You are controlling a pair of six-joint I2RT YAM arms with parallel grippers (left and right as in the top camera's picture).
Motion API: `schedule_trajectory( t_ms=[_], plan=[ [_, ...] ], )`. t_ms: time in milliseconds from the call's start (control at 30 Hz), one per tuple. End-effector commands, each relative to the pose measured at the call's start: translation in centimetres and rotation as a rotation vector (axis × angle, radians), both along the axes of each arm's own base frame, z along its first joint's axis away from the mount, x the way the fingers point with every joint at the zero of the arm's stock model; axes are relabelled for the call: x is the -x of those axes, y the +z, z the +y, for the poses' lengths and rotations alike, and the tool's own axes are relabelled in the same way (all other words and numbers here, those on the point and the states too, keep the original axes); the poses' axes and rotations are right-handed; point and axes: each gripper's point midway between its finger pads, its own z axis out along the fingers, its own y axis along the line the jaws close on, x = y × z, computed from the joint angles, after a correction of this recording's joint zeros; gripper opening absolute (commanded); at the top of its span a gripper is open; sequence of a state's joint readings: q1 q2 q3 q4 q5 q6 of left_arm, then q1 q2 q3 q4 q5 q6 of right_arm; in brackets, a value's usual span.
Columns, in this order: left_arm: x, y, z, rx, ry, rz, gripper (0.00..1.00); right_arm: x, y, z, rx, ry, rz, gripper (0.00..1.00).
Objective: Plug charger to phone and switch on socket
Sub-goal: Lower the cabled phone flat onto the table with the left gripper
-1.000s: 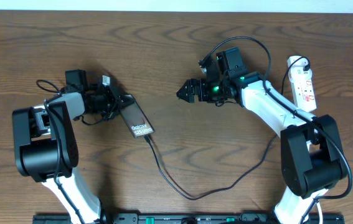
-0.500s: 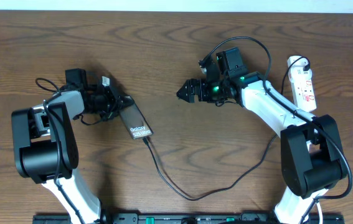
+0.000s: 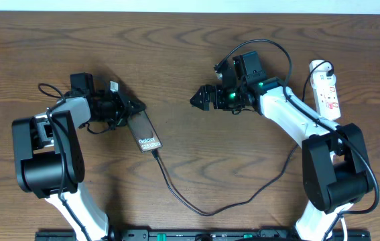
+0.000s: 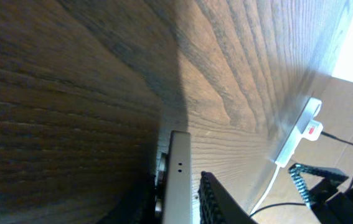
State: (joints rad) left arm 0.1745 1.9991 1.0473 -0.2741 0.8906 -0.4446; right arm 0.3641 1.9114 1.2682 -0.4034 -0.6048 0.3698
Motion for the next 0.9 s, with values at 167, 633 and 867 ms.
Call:
schedule_trajectory(
  t_ms=[167,633,867],
  plan=[
    [1.5,-2.8,1.5,-0.117,0.03,0.097,0.38,0.0,0.2,0.1,0.005,0.016,-0.019,0.99],
    [5.9,-5.5,4.6,-0.345,0.05,0.326,0.48,0.0,0.1,0.1,0.006,0.016,-0.015,0.99],
    [6.7,-5.6,4.7,-0.356,0.045,0.358,0.54,0.1,0.1,0.1,0.006,0.016,-0.015,0.99]
  ],
)
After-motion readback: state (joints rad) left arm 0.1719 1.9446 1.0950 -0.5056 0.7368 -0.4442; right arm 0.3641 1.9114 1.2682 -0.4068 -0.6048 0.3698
